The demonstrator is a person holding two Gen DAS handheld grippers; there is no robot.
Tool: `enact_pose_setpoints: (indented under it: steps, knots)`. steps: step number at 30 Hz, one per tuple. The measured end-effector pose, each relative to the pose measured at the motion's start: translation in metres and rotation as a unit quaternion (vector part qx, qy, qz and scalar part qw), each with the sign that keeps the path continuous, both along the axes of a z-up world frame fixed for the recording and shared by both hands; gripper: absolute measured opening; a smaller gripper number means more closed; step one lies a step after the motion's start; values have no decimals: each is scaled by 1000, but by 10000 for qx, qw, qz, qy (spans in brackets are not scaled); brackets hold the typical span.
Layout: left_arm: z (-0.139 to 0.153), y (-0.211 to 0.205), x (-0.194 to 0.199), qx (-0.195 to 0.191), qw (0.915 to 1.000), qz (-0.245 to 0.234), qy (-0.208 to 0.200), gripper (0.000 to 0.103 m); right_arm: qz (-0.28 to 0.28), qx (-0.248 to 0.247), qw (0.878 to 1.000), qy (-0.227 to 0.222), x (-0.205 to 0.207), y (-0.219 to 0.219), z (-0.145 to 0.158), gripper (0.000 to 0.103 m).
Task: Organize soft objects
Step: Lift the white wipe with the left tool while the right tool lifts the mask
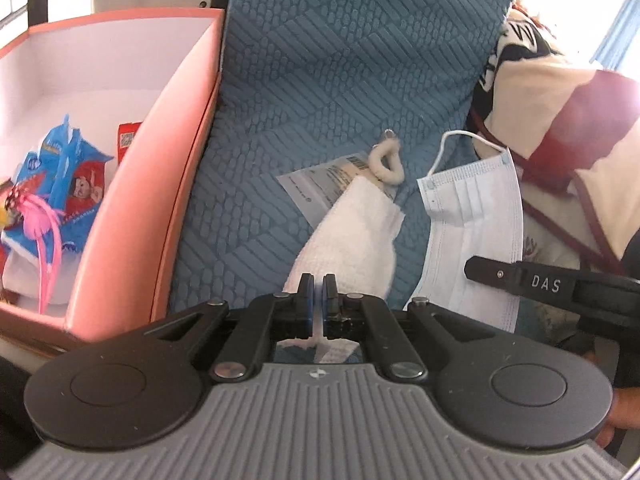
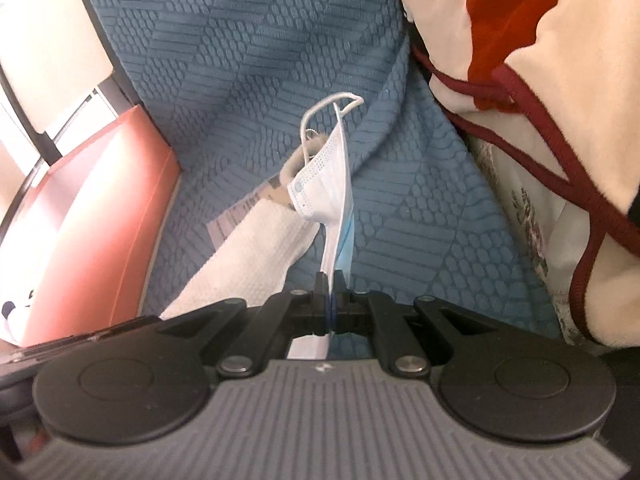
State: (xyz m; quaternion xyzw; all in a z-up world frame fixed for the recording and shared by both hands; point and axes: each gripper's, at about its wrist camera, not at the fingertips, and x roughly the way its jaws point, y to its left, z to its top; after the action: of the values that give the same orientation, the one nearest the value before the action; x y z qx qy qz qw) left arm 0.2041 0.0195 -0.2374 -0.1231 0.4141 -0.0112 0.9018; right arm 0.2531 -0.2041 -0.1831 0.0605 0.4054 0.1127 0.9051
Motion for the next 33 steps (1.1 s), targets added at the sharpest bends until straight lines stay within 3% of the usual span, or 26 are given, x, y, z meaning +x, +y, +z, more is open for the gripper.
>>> enact_pose_setpoints:
  steps: [1,3,5,9,19,28,31,33]
  knots:
    - [0,-1,1,33,10000,-28,12,14,-4,-6,10000,5,-1,1,-1,5]
    - [-2,-5,3,79,9999,-47,71,56,-1,-10,10000,6,1,2,-1,5]
    - [-3,-9,4,151,9999,-50,3,70,-16,-8,10000,25,2,1,-3,5]
    - [-12,-22,16,532,9983,-223,3,79,-82,3,9999,80,3,-1,-5,5]
    - [-47,-30,43,1084,9924,-508,272,79,-190,68,9996,173,7,-4,-7,5]
    - [-51,-30,45,1102,9921,-546,256,77,-147,101,9995,261,10,-3,-10,5]
    - [-48,-30,44,1085,9922,-580,207,65,-118,192,9992,342,13,-3,-12,5]
    - [-46,-33,42,1080,9917,-667,181,42,-110,235,9989,390,14,-3,-14,5]
